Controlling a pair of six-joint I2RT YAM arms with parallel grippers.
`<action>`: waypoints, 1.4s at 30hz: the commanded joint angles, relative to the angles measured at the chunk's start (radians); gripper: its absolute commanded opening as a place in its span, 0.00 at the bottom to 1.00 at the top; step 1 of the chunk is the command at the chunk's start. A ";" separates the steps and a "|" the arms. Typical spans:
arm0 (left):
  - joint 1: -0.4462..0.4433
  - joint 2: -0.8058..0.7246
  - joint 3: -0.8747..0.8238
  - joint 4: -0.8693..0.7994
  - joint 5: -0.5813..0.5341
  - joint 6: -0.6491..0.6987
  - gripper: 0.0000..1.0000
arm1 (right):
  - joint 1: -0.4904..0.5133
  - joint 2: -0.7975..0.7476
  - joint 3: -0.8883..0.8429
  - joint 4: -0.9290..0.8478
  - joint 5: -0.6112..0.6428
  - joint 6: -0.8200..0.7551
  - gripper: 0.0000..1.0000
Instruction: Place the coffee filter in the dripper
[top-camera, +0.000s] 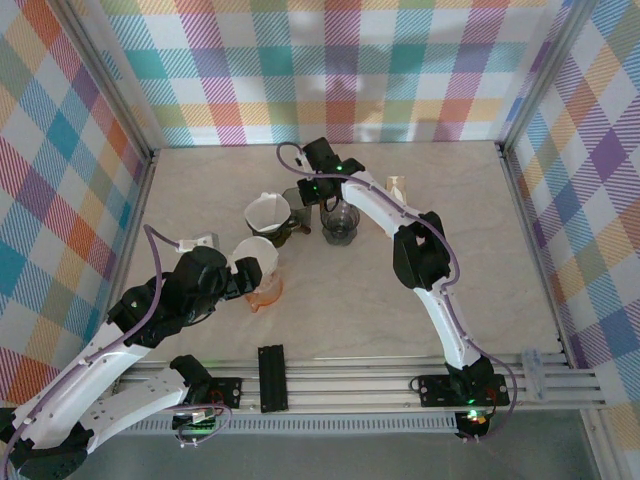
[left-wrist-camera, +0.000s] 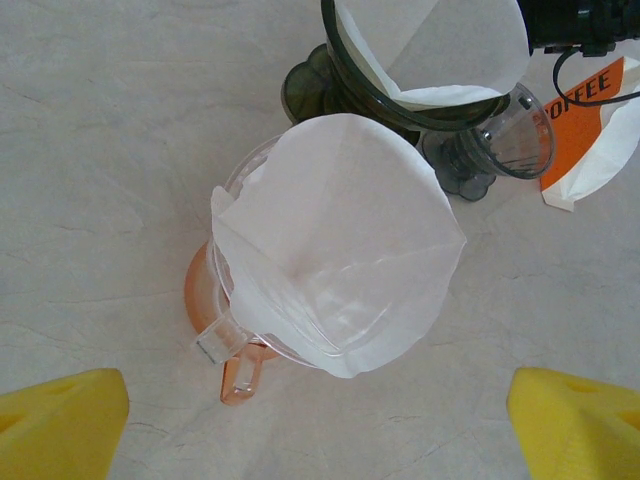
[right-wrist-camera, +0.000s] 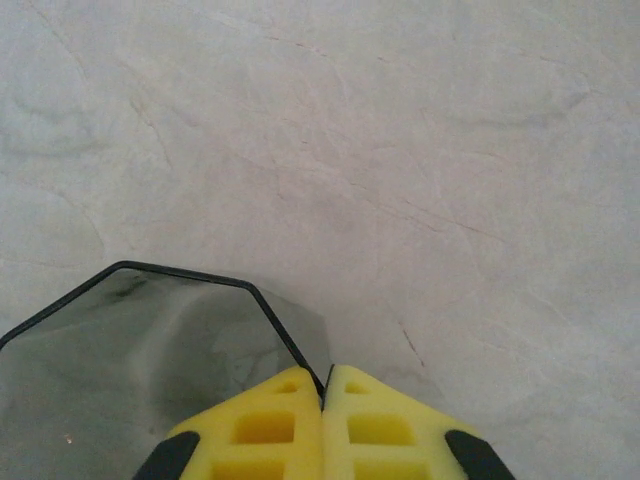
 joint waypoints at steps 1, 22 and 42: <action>0.010 -0.006 -0.004 -0.017 -0.005 -0.006 0.97 | -0.015 -0.026 0.015 0.021 0.026 0.040 0.00; 0.011 -0.022 -0.008 -0.011 -0.006 -0.005 1.00 | -0.066 -0.282 -0.127 0.124 0.098 0.051 0.00; 0.009 -0.022 -0.016 0.025 0.008 0.001 1.00 | 0.030 -1.051 -0.975 -0.006 0.142 0.177 0.00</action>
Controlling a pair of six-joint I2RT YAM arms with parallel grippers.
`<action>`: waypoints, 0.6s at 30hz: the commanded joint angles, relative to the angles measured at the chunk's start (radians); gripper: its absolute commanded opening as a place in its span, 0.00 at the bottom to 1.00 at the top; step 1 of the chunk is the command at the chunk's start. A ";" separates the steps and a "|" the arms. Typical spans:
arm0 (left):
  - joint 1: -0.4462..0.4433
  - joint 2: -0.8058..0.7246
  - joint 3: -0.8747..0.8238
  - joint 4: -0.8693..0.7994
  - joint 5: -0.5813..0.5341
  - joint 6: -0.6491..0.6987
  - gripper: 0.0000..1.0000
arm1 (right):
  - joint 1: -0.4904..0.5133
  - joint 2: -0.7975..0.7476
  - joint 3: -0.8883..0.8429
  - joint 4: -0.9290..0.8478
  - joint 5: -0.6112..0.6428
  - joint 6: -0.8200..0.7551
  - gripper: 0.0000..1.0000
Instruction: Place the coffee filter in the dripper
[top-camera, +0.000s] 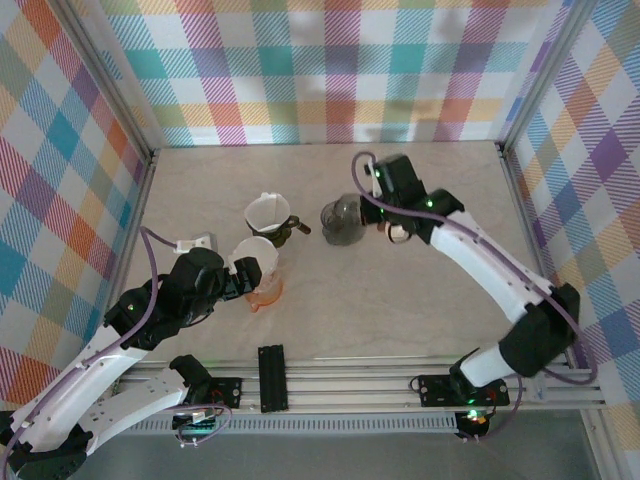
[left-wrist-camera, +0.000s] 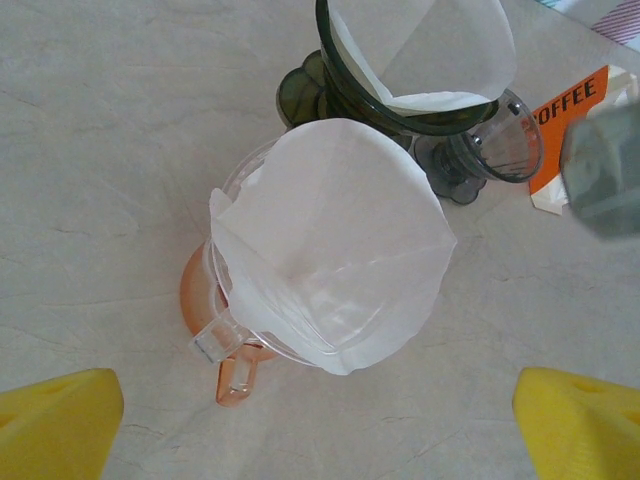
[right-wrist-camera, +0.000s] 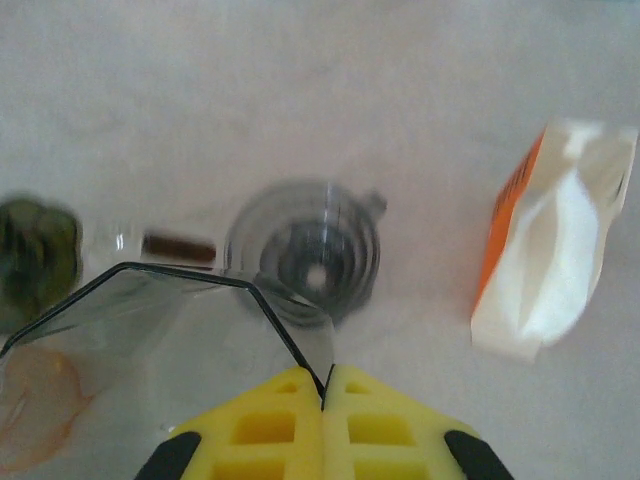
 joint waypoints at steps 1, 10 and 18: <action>0.010 -0.002 -0.015 0.022 0.006 0.001 1.00 | 0.045 -0.078 -0.105 -0.038 0.004 0.055 0.00; 0.009 -0.003 -0.023 0.021 -0.002 -0.008 1.00 | 0.213 -0.041 -0.290 0.024 0.052 0.090 0.00; 0.010 -0.009 -0.023 0.007 -0.005 -0.009 1.00 | 0.268 0.019 -0.347 0.104 0.073 0.122 0.00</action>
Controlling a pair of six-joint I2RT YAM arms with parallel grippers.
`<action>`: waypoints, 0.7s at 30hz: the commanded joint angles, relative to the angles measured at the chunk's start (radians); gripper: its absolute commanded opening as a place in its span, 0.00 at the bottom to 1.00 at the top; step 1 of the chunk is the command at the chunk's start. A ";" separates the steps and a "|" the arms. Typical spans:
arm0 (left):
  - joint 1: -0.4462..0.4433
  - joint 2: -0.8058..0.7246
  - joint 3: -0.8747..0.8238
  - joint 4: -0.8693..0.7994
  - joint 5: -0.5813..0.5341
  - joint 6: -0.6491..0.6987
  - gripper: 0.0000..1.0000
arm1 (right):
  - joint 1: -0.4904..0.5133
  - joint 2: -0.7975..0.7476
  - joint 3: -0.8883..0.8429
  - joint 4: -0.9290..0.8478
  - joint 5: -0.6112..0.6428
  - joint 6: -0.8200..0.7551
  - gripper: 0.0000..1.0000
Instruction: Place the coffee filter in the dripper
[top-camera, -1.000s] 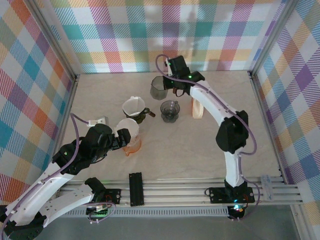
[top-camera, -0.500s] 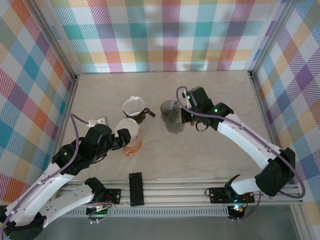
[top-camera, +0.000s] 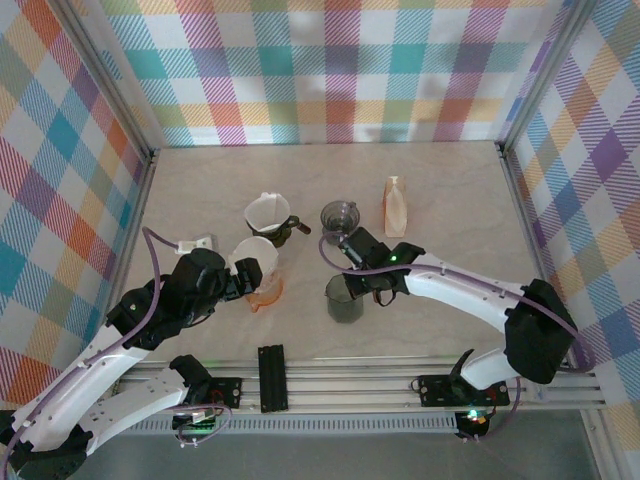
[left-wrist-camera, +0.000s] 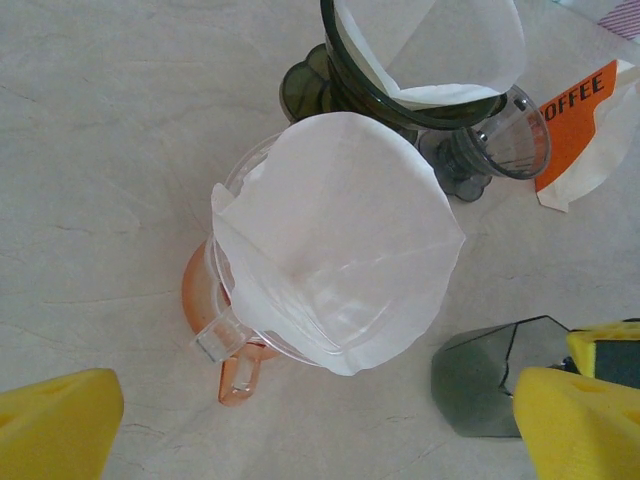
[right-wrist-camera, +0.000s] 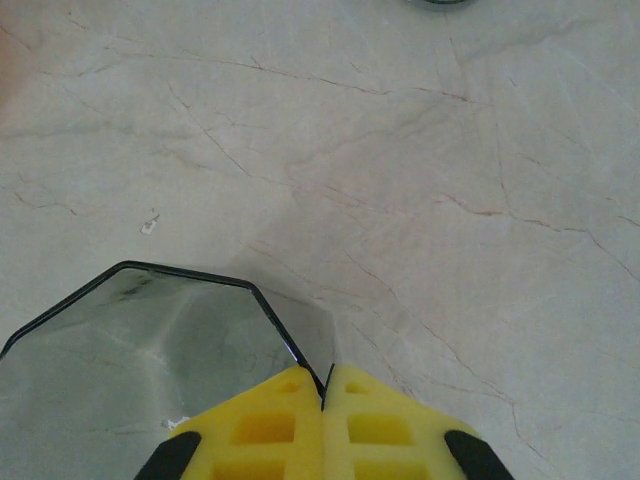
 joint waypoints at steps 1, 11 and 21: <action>0.010 -0.009 -0.011 0.001 -0.006 -0.008 1.00 | 0.024 0.009 -0.004 0.063 0.046 0.032 0.00; 0.009 -0.011 -0.026 0.015 -0.002 -0.013 1.00 | 0.043 -0.027 -0.039 0.077 0.073 0.069 0.26; 0.010 -0.009 -0.034 0.025 0.006 -0.014 1.00 | -0.063 -0.071 0.055 0.065 0.014 0.099 0.50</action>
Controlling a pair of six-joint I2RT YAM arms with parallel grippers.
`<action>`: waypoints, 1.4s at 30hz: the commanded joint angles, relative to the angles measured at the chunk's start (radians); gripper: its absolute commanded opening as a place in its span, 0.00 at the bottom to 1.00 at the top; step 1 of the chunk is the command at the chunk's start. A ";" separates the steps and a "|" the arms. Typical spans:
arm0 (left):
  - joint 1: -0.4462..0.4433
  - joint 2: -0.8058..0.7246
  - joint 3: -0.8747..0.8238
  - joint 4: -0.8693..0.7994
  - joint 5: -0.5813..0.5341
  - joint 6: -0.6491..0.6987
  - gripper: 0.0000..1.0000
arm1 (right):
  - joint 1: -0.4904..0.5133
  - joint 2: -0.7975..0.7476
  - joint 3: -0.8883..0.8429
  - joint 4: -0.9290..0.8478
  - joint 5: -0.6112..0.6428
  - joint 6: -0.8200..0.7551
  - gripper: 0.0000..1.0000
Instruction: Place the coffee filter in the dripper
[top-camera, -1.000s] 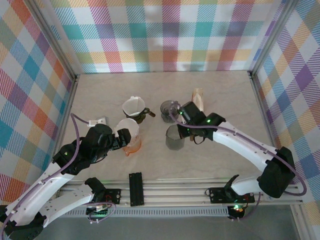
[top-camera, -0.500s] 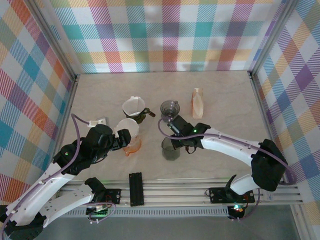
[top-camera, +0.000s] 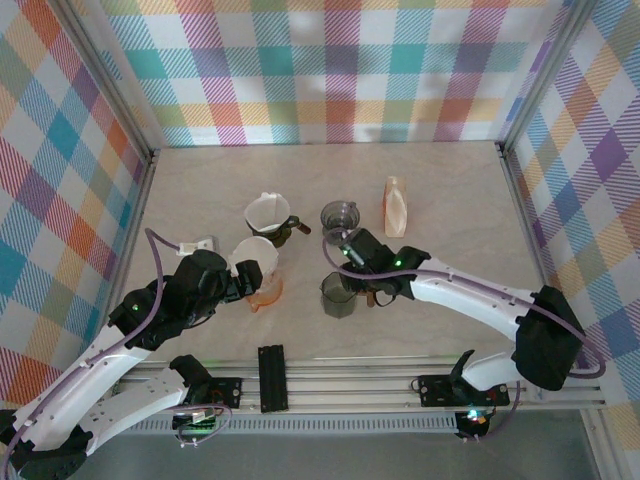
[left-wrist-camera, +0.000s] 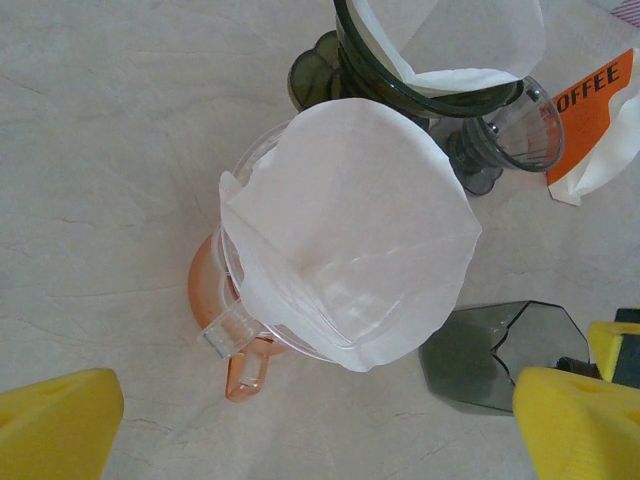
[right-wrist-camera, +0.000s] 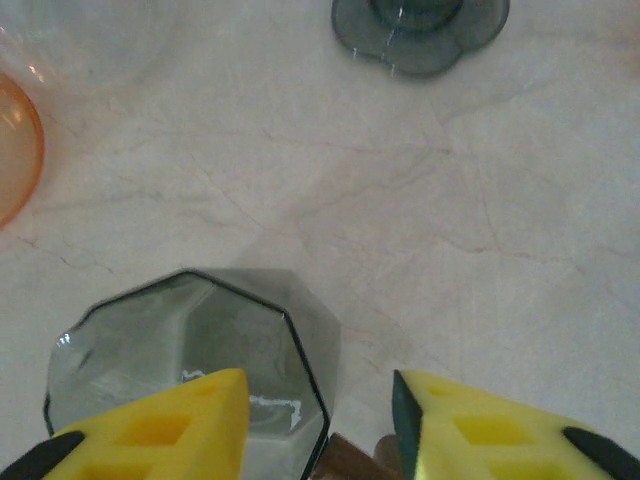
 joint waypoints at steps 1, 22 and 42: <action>0.009 -0.006 -0.015 0.027 0.007 -0.012 1.00 | -0.098 0.000 0.075 0.009 -0.062 0.044 0.55; 0.010 0.000 -0.027 0.040 0.025 -0.022 1.00 | -0.376 0.510 0.399 0.153 -0.237 0.255 0.45; 0.010 -0.001 -0.027 0.038 0.025 -0.024 1.00 | -0.406 0.342 0.296 0.138 -0.316 0.191 0.00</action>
